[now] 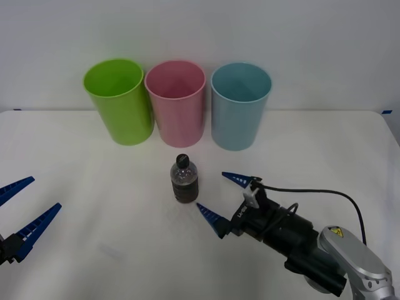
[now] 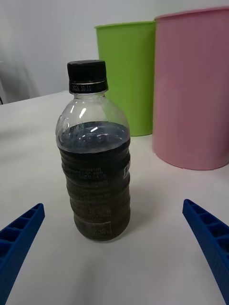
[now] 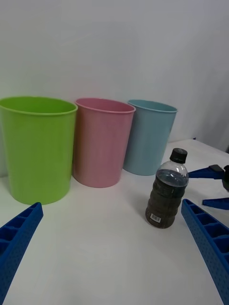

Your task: Grasp the object on the table and drop it into the matching bin: aluminum can to the light blue bin, PET bottle to the pink bin.

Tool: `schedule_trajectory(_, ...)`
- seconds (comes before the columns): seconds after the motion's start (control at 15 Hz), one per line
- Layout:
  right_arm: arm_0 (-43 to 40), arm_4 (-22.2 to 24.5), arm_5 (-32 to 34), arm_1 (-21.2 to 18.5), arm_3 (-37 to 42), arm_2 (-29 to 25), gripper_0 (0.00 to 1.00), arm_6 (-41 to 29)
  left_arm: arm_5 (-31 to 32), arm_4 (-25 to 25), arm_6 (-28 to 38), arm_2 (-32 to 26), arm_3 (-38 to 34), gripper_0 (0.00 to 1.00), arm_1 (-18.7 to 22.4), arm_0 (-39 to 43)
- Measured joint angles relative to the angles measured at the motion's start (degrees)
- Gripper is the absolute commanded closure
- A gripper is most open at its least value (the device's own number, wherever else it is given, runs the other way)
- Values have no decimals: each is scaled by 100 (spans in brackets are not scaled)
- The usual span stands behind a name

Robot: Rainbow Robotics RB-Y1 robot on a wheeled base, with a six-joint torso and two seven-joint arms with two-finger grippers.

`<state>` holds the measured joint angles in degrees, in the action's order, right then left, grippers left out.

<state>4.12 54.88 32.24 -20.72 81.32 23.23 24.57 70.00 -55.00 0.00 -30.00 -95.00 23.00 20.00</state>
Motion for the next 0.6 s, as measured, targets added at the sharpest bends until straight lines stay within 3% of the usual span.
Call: schedule_trajectory(0.6, 1051, 253, -102, 903, -1447, 54, 0, 66, 0, 0, 0, 0, 0, 0, 0, 0)
